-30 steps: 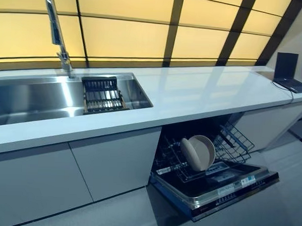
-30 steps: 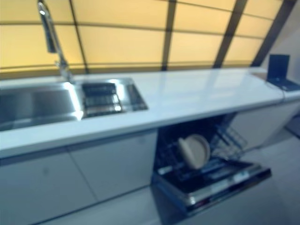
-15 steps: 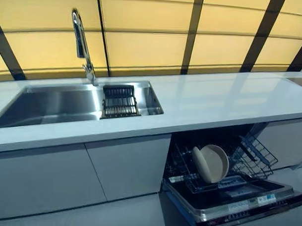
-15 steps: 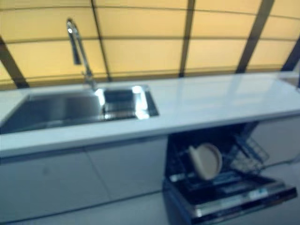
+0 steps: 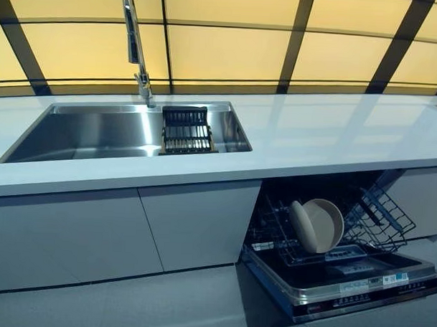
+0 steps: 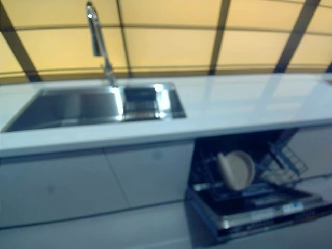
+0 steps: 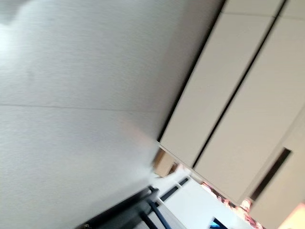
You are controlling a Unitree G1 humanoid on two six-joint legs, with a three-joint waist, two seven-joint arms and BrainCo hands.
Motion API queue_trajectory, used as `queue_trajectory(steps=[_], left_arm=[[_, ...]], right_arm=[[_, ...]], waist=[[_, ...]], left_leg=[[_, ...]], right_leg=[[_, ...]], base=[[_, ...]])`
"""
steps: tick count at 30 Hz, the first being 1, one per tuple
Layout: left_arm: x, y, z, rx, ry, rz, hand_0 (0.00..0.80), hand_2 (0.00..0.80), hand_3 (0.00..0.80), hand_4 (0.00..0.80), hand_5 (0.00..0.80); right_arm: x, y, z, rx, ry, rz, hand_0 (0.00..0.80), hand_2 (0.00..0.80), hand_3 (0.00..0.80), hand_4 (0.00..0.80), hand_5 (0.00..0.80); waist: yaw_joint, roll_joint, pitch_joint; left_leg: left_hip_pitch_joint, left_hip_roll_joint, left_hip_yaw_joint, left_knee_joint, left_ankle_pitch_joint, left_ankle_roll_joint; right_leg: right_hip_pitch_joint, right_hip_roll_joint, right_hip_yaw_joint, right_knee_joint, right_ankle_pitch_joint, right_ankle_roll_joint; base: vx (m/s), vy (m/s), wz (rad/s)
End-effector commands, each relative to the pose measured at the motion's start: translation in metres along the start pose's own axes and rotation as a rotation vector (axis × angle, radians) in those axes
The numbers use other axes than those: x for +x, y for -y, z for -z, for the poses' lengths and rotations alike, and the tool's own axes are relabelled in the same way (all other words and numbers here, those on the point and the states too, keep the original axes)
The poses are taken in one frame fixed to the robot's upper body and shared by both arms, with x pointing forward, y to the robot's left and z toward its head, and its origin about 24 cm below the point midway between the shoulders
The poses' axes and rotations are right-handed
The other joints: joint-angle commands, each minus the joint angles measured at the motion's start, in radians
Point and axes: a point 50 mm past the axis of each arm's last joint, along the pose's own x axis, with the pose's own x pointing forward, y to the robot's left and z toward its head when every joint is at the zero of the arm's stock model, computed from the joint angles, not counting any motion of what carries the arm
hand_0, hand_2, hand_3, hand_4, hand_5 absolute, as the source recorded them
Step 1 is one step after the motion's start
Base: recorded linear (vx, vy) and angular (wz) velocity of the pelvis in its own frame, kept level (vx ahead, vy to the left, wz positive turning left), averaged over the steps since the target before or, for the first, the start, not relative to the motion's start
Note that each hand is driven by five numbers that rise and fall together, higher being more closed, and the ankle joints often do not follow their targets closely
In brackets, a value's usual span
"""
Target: Take plates into dishwasher
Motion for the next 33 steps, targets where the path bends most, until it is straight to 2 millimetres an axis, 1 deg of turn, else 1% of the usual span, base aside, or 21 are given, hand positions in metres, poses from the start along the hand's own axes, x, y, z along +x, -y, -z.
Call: queue_trajectory(steps=[1, 2, 3, 4, 6, 7, 8, 10, 11, 15, 16, 17, 19, 22, 26, 30, 33], left_arm=[[0.0, 0.003, -0.017, -0.172, 0.054, 0.007, 0.0, 0.0, 0.0, 0.0, 0.0], [-0.001, 0.006, -0.029, -0.225, 0.092, 0.023, 0.0, 0.0, 0.0, 0.0, 0.0], [-0.001, 0.006, -0.03, -0.227, 0.097, 0.026, 0.0, 0.0, 0.0, 0.0, 0.0], [-0.001, 0.009, -0.034, -0.218, 0.112, 0.034, 0.0, 0.0, 0.0, 0.0, 0.0], [-0.001, 0.014, -0.032, -0.194, 0.113, 0.041, 0.0, 0.0, 0.0, 0.0, 0.0], [-0.001, 0.015, -0.031, -0.188, 0.11, 0.04, 0.0, 0.0, 0.0, 0.0, 0.0], [-0.001, 0.014, -0.03, -0.171, 0.111, 0.042, 0.0, 0.0, 0.0, 0.0, 0.0], [-0.001, 0.015, -0.03, -0.169, 0.113, 0.042, 0.0, 0.0, 0.0, 0.0, 0.0], [-0.001, 0.016, -0.031, -0.163, 0.119, 0.042, 0.0, 0.0, 0.0, 0.0, 0.0], [-0.001, 0.017, -0.034, -0.163, 0.128, 0.04, 0.0, 0.0, 0.0, 0.0, 0.0], [-0.001, 0.017, -0.034, -0.163, 0.128, 0.04, 0.0, 0.0, 0.0, 0.0, 0.0], [-0.001, 0.018, -0.036, -0.175, 0.133, 0.048, 0.0, 0.0, 0.0, 0.0, 0.0], [-0.002, 0.019, -0.038, -0.204, 0.145, 0.059, 0.0, 0.0, 0.0, 0.0, 0.0], [-0.002, 0.027, -0.045, -0.269, 0.163, 0.099, 0.0, 0.0, 0.0, 0.0, 0.0], [-0.003, 0.036, -0.048, -0.296, 0.177, 0.135, 0.0, 0.0, 0.0, 0.0, 0.0], [-0.004, 0.047, -0.052, -0.26, 0.198, 0.173, 0.0, 0.0, 0.0, 0.0, 0.0], [-0.004, 0.047, -0.052, -0.26, 0.198, 0.173, 0.0, 0.0, 0.0, 0.0, 0.0]], right_arm=[[0.001, -0.014, 0.004, 0.072, -0.006, -0.012, 0.0, 0.0, 0.0, 0.0, 0.0], [0.001, -0.021, 0.013, 0.107, -0.027, -0.032, 0.0, 0.0, 0.0, 0.0, 0.0], [0.001, -0.022, 0.014, 0.108, -0.026, -0.032, 0.0, 0.0, 0.0, 0.0, 0.0], [0.001, -0.022, 0.017, 0.113, -0.024, -0.027, 0.0, 0.0, 0.0, 0.0, 0.0], [0.001, -0.02, 0.024, 0.143, -0.043, -0.024, 0.0, 0.0, 0.0, 0.0, 0.0], [0.001, -0.019, 0.025, 0.151, -0.046, -0.022, 0.0, 0.0, 0.0, 0.0, 0.0], [0.001, -0.016, 0.022, 0.171, -0.031, -0.016, 0.0, 0.0, 0.0, 0.0, 0.0], [0.001, -0.015, 0.021, 0.173, -0.027, -0.015, 0.0, 0.0, 0.0, 0.0, 0.0], [0.001, -0.014, 0.015, 0.191, -0.01, -0.012, 0.0, 0.0, 0.0, 0.0, 0.0], [0.001, -0.018, 0.005, 0.266, 0.026, -0.052, 0.0, 0.0, 0.0, 0.0, 0.0], [0.001, -0.018, 0.004, 0.266, 0.026, -0.052, 0.0, 0.0, 0.0, 0.0, 0.0], [0.001, -0.023, -0.002, 0.299, 0.036, -0.081, 0.0, 0.0, 0.0, 0.0, 0.0], [0.0, -0.028, -0.011, 0.335, 0.053, -0.109, 0.0, 0.0, 0.0, 0.0, 0.0], [-0.001, -0.036, -0.019, 0.347, 0.055, -0.145, 0.0, 0.0, 0.0, 0.0, 0.0], [-0.002, -0.045, -0.022, 0.374, 0.057, -0.179, 0.0, 0.0, 0.0, 0.0, 0.0], [-0.003, -0.054, -0.024, 0.428, 0.054, -0.225, 0.0, 0.0, 0.0, 0.0, 0.0], [-0.003, -0.054, -0.024, 0.428, 0.054, -0.225, 0.0, 0.0, 0.0, 0.0, 0.0]], waist=[[0.029, -0.045, 0.002], [0.038, -0.045, 0.022], [0.039, -0.045, 0.025], [0.043, -0.045, 0.032], [0.049, -0.045, 0.033], [0.049, -0.044, 0.032], [0.049, -0.039, 0.037], [0.048, -0.037, 0.039], [0.045, -0.028, 0.046], [0.035, -0.004, 0.067], [0.035, -0.004, 0.067], [0.03, 0.01, 0.079], [0.025, 0.026, 0.093], [0.019, 0.047, 0.118], [0.015, 0.066, 0.135], [0.012, 0.083, 0.15], [0.012, 0.083, 0.15]], left_leg=[[-0.024, 0.02, -0.006, 0.123, -0.109, 0.038], [-0.037, 0.04, -0.031, 0.107, -0.078, 0.021], [-0.037, 0.043, -0.034, 0.1, -0.072, 0.019], [-0.032, 0.052, -0.044, 0.077, -0.055, 0.009], [-0.014, 0.065, -0.056, 0.025, -0.026, -0.004], [-0.01, 0.068, -0.056, 0.012, -0.019, -0.007], [-0.012, 0.07, -0.057, -0.004, -0.007, -0.013], [-0.014, 0.07, -0.057, -0.008, -0.004, -0.014], [-0.018, 0.069, -0.056, -0.015, 0.004, -0.018], [-0.031, 0.064, -0.059, -0.003, 0.009, -0.021], [-0.032, 0.064, -0.059, -0.003, 0.009, -0.021], [-0.041, 0.061, -0.058, 0.001, 0.015, -0.024], [-0.057, 0.055, -0.057, 0.01, 0.016, -0.026], [-0.089, 0.045, -0.061, 0.05, 0.013, -0.03], [-0.109, 0.03, -0.066, 0.089, 0.004, -0.026], [-0.136, 0.01, -0.061, 0.148, -0.014, -0.021], [-0.136, 0.01, -0.061, 0.148, -0.014, -0.021]], right_leg=[[0.007, 0.024, -0.019, -0.053, 0.112, 0.001], [-0.006, 0.046, -0.025, -0.041, 0.098, 0.004], [-0.005, 0.048, -0.029, -0.042, 0.097, 0.003], [0.0, 0.058, -0.04, -0.052, 0.096, 0.002], [0.018, 0.071, -0.068, -0.07, 0.091, -0.005], [0.021, 0.073, -0.075, -0.072, 0.086, -0.008], [0.013, 0.076, -0.087, -0.06, 0.073, -0.014], [0.01, 0.077, -0.088, -0.056, 0.069, -0.016], [-0.001, 0.077, -0.094, -0.039, 0.055, -0.023], [-0.022, 0.075, -0.096, -0.002, 0.034, -0.034], [-0.023, 0.075, -0.096, -0.001, 0.033, -0.035], [-0.037, 0.071, -0.098, 0.016, 0.027, -0.04], [-0.06, 0.069, -0.095, 0.043, 0.015, -0.048], [-0.1, 0.06, -0.085, 0.098, -0.002, -0.06], [-0.126, 0.051, -0.07, 0.145, -0.018, -0.068], [-0.153, 0.037, -0.059, 0.201, -0.037, -0.077], [-0.153, 0.037, -0.059, 0.201, -0.037, -0.077]], base=[[-0.221, -0.439, 0.49], [-0.181, -0.321, 0.68], [-0.164, -0.321, 0.79], [-0.048, -0.234, 0.47], [-0.032, -0.245, 0.09], [-0.085, -0.173, 0.15], [-0.077, -0.105, 0.16], [-0.084, -0.055, 0.08], [-0.107, -0.057, 0.03], [-0.092, -0.048, 0.02], [-0.141, -0.016, 0.01], [-0.146, 0.005, 0.01], [-0.191, 0.023, -0.03], [-0.15, 0.045, -0.12], [-0.086, 0.074, -0.01], [-0.08, 0.081, 0.04], [0.0, 0.0, 0.0]])
